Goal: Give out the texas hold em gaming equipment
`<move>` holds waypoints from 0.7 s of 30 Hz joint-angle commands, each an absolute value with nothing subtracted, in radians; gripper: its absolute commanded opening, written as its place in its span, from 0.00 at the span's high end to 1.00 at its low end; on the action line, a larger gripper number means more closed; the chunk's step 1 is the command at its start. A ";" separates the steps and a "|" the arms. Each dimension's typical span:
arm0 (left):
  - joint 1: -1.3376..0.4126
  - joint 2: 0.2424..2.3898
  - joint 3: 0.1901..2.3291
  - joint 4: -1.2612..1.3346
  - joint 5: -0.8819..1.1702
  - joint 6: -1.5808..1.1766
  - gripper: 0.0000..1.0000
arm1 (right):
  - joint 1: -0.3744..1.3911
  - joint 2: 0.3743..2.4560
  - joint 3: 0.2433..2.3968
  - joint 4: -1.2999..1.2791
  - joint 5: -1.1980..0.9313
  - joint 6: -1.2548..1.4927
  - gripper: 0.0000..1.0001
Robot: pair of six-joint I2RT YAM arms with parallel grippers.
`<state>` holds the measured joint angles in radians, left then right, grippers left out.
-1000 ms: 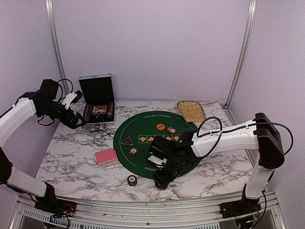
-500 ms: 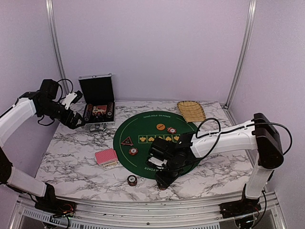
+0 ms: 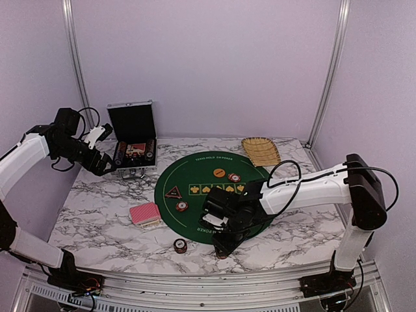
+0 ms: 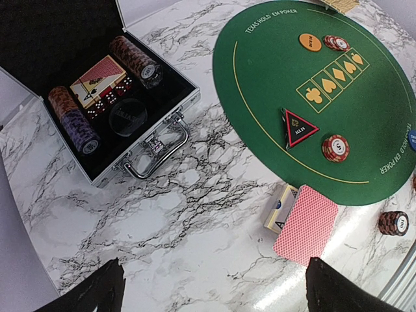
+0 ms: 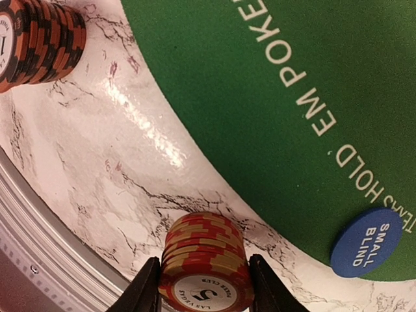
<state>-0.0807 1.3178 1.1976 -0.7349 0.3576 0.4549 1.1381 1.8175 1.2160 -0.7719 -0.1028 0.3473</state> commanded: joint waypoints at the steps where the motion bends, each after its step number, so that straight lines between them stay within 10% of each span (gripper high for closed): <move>1: -0.083 1.310 1.213 -0.766 0.359 0.462 0.01 | 1.147 1.793 1.278 -0.796 -0.088 0.348 0.63; 21: -0.084 1.293 1.205 -0.768 0.357 0.469 0.01 | 0.969 1.725 1.291 -0.847 -0.008 0.322 0.73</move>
<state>-0.0807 1.3174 1.1973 -0.7349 0.3576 0.4572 1.0588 1.7893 1.3106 -0.8452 -0.0544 0.3386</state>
